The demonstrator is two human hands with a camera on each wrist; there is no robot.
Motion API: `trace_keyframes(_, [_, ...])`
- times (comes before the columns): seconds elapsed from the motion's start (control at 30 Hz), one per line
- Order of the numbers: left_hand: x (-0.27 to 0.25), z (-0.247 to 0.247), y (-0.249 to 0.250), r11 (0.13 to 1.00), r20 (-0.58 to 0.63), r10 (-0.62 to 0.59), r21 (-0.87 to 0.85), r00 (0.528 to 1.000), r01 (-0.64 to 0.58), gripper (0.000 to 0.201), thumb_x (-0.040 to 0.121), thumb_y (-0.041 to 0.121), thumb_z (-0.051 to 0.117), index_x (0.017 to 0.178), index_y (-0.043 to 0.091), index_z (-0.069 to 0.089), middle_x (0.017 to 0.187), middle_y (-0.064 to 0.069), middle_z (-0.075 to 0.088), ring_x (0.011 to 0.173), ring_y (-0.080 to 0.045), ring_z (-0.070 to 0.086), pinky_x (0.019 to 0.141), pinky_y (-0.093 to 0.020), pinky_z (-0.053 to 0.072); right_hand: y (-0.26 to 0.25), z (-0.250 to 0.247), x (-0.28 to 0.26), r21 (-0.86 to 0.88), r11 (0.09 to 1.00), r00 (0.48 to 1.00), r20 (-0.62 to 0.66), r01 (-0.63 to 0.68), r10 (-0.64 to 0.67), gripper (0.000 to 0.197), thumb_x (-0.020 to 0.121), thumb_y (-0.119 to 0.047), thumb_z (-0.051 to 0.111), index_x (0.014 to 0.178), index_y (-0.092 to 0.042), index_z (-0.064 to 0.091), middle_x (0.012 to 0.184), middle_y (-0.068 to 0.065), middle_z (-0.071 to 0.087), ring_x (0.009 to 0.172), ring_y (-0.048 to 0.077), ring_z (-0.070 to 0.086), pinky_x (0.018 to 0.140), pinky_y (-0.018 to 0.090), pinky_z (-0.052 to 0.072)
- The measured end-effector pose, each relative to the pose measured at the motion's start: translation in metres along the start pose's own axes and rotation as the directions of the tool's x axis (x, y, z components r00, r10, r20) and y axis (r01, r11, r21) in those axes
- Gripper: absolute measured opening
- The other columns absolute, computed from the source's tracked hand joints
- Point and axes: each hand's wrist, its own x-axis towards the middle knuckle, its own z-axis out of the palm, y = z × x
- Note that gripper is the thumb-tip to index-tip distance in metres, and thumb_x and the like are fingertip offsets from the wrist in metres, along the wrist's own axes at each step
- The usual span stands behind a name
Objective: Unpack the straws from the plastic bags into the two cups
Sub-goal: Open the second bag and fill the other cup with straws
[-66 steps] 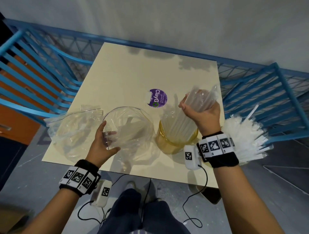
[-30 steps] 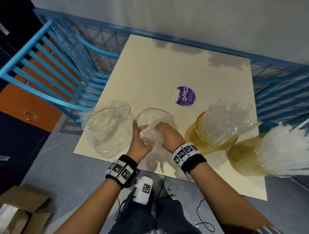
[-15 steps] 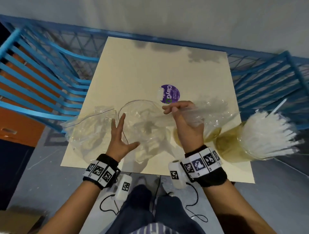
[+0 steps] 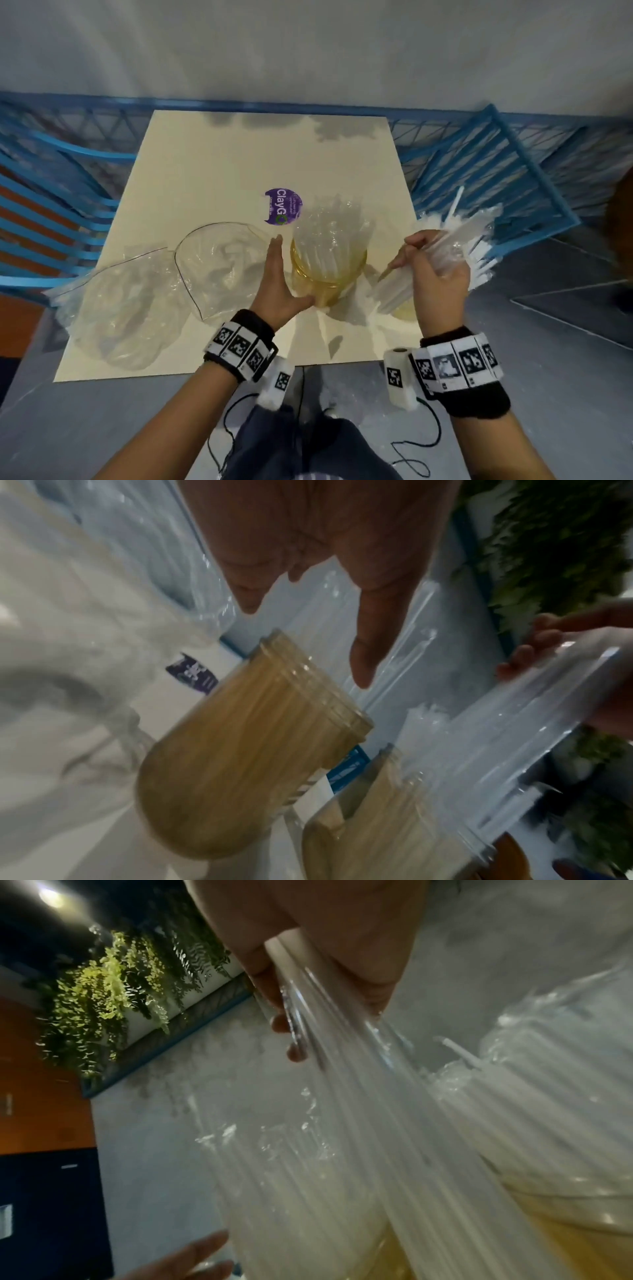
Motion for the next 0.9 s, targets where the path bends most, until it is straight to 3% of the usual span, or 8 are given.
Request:
trace_keyframes(0.07, [0.016, 0.012, 0.004, 0.996, 0.013, -0.093, -0.015, 0.996, 0.094, 0.134, 0.055, 0.016, 0.087, 0.145, 0.02, -0.013, 0.157, -0.007, 0.008, 0.144, -0.023, 0.012, 0.117, -0.043, 0.019, -0.003, -0.005, 0.01, -0.008, 0.999, 0.998, -0.031, 0.049, -0.049, 0.026, 0.073, -0.005, 0.053, 0.066, -0.028, 0.064, 0.083, 0.031, 0.061, 0.078, 0.032, 0.061, 0.084, 0.042, 0.051])
trace_keyframes(0.13, [0.026, 0.017, 0.008, 0.994, -0.027, -0.098, 0.048, 0.995, 0.099, 0.142, 0.047, 0.023, 0.089, 0.146, 0.02, -0.013, 0.151, -0.01, 0.029, 0.136, -0.028, 0.032, 0.111, -0.046, 0.032, -0.01, -0.004, 0.018, 0.05, 0.995, 0.995, -0.044, 0.091, -0.089, 0.021, 0.078, -0.006, 0.054, 0.075, -0.026, 0.061, 0.085, 0.034, 0.062, 0.077, 0.026, 0.064, 0.082, 0.028, 0.052])
trace_keyframes(0.23, [0.026, 0.022, 0.004, 0.976, -0.084, -0.07, 0.198, 0.994, 0.085, 0.141, 0.045, 0.033, 0.09, 0.147, 0.013, -0.005, 0.138, -0.006, 0.046, 0.119, -0.028, 0.046, 0.101, -0.039, 0.038, -0.013, 0.002, 0.03, 0.134, 0.981, 0.99, -0.011, 0.138, -0.138, 0.01, 0.084, -0.006, 0.053, 0.086, -0.016, 0.055, 0.073, 0.018, 0.062, 0.075, 0.023, 0.063, 0.086, 0.034, 0.049])
trace_keyframes(0.37, [0.01, 0.035, -0.005, 0.956, -0.074, -0.05, 0.284, 0.996, 0.069, 0.127, 0.032, 0.063, 0.077, 0.14, 0.019, 0.028, 0.113, 0.0, 0.05, 0.108, -0.023, 0.045, 0.093, -0.033, 0.035, 0.008, 0.015, 0.034, 0.156, 0.985, 0.996, 0.024, 0.076, -0.081, 0.019, 0.085, -0.016, 0.056, 0.075, -0.031, 0.061, 0.064, -0.004, 0.062, 0.077, 0.025, 0.061, 0.093, 0.046, 0.047])
trace_keyframes(0.5, [0.005, 0.046, -0.005, 0.985, -0.124, -0.165, -0.076, 0.979, 0.156, 0.109, 0.044, 0.023, 0.093, 0.13, 0.013, 0.027, 0.124, 0.005, 0.037, 0.118, -0.016, 0.041, 0.096, -0.026, 0.036, 0.046, 0.017, 0.034, 0.135, 0.99, 0.997, 0.072, -0.038, 0.029, 0.027, 0.087, -0.016, 0.058, 0.067, -0.035, 0.063, 0.061, -0.009, 0.064, 0.078, 0.023, 0.06, 0.095, 0.05, 0.045])
trace_keyframes(0.6, [0.004, 0.047, -0.005, 0.984, -0.118, -0.161, -0.094, 0.98, 0.151, 0.107, 0.046, 0.022, 0.092, 0.13, 0.012, 0.026, 0.126, 0.004, 0.04, 0.116, -0.015, 0.043, 0.097, -0.027, 0.039, 0.072, 0.018, 0.035, -0.119, 0.99, 0.976, 0.19, -0.081, 0.103, 0.011, 0.088, -0.024, 0.06, 0.081, -0.016, 0.065, 0.068, -0.01, 0.067, 0.078, 0.019, 0.063, 0.086, 0.041, 0.048])
trace_keyframes(0.73, [0.003, 0.047, -0.003, 0.983, -0.114, -0.165, -0.095, 0.98, 0.154, 0.106, 0.047, 0.021, 0.091, 0.131, 0.011, 0.027, 0.129, 0.001, 0.041, 0.117, -0.014, 0.043, 0.098, -0.028, 0.04, 0.074, 0.019, 0.038, -0.201, 0.969, 0.917, 0.34, -0.145, 0.207, 0.054, 0.078, -0.046, 0.067, 0.116, -0.01, 0.055, 0.11, 0.012, 0.068, 0.104, 0.019, 0.061, 0.073, 0.014, 0.042])
trace_keyframes(0.9, [0.004, 0.043, 0.001, 0.982, -0.084, -0.175, -0.084, 0.981, 0.168, 0.104, 0.048, 0.018, 0.091, 0.13, 0.01, 0.027, 0.129, 0.001, 0.041, 0.117, -0.013, 0.041, 0.096, -0.026, 0.039, 0.089, 0.017, 0.027, -0.198, 0.944, 0.911, 0.272, -0.264, 0.312, 0.093, 0.058, -0.071, 0.055, 0.123, -0.004, 0.055, 0.096, -0.015, 0.072, 0.111, 0.016, 0.057, 0.077, 0.02, 0.039])
